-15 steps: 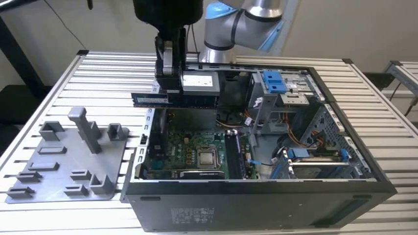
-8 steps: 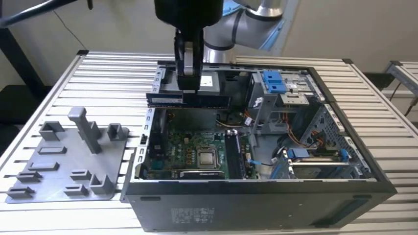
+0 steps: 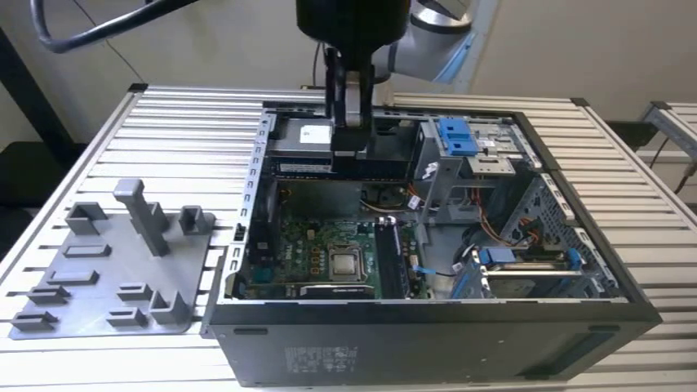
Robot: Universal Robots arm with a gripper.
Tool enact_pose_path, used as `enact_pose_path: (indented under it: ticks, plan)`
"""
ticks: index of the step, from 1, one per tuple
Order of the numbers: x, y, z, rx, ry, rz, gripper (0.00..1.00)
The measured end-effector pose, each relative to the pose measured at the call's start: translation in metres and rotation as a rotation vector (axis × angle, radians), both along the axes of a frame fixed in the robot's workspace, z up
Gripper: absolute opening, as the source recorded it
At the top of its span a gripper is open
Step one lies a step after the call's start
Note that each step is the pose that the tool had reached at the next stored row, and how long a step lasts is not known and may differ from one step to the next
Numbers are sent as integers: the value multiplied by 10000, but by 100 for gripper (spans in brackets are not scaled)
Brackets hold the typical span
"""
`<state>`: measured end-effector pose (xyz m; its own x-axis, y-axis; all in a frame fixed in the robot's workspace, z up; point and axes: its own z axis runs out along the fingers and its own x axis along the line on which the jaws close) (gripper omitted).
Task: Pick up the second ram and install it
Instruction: 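Pick up the second ram and move it above second insertion slot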
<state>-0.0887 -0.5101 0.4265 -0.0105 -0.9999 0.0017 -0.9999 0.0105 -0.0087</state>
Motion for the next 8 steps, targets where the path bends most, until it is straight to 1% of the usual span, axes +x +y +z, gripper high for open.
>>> enact_pose_path:
  ticks: [8]
  plan:
    - [243, -5, 0, 1, 0, 1, 14]
